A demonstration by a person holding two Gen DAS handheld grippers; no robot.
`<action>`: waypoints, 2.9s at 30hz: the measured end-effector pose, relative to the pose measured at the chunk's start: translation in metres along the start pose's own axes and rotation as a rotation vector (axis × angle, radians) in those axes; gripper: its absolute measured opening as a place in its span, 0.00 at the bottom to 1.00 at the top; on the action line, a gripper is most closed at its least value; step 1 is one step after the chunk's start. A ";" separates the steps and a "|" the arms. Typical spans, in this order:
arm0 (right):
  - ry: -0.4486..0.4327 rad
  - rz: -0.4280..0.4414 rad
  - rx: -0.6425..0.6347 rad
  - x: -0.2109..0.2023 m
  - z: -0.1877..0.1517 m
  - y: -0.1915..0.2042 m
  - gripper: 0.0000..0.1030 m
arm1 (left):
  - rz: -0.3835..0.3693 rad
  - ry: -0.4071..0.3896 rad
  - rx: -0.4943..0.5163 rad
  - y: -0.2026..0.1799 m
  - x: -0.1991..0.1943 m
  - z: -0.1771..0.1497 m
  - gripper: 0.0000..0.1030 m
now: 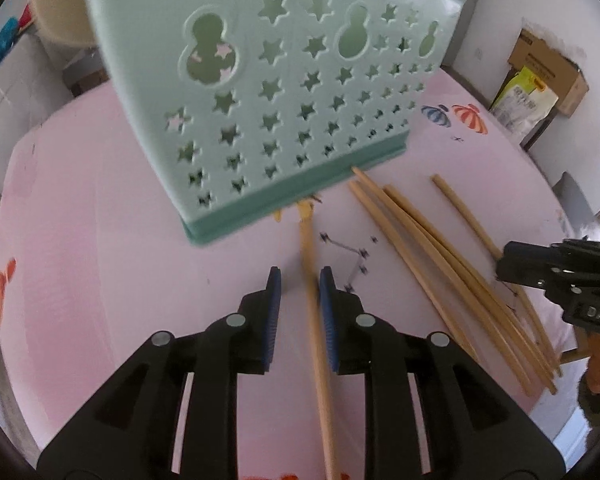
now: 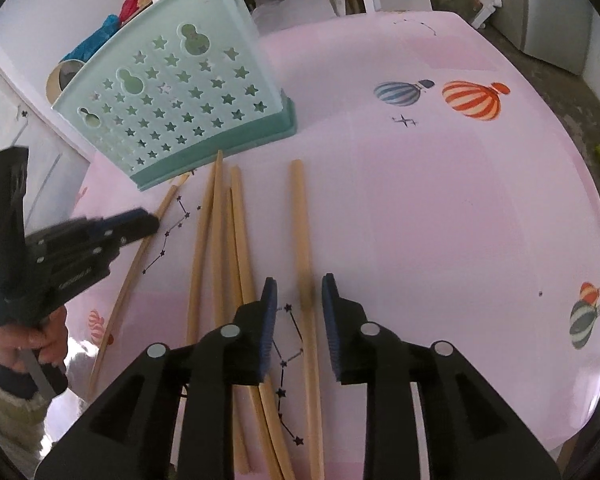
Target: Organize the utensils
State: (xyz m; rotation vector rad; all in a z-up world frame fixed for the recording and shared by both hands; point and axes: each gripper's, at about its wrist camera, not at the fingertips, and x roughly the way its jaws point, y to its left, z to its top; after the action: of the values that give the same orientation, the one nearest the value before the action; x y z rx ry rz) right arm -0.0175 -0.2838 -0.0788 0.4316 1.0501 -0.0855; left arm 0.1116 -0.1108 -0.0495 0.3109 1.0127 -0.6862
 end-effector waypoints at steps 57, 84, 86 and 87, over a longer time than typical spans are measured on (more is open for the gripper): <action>-0.047 -0.138 -0.049 0.021 0.041 0.014 0.17 | -0.168 -0.167 -0.054 0.009 -0.052 0.030 0.05; -0.123 -0.105 -0.038 0.001 0.035 0.006 0.07 | -0.244 -0.578 -0.081 0.019 -0.189 0.044 0.04; -0.123 -0.104 -0.035 0.001 0.035 0.004 0.07 | -0.262 -0.617 -0.080 0.020 -0.200 0.054 0.04; -0.123 -0.103 -0.034 0.000 0.035 0.003 0.07 | -0.270 -0.639 -0.081 0.020 -0.206 0.060 0.04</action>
State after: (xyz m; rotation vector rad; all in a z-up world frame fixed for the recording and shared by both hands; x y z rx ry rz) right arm 0.0124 -0.2947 -0.0634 0.3376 0.9510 -0.1833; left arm 0.0939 -0.0493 0.1560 -0.1226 0.4684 -0.9098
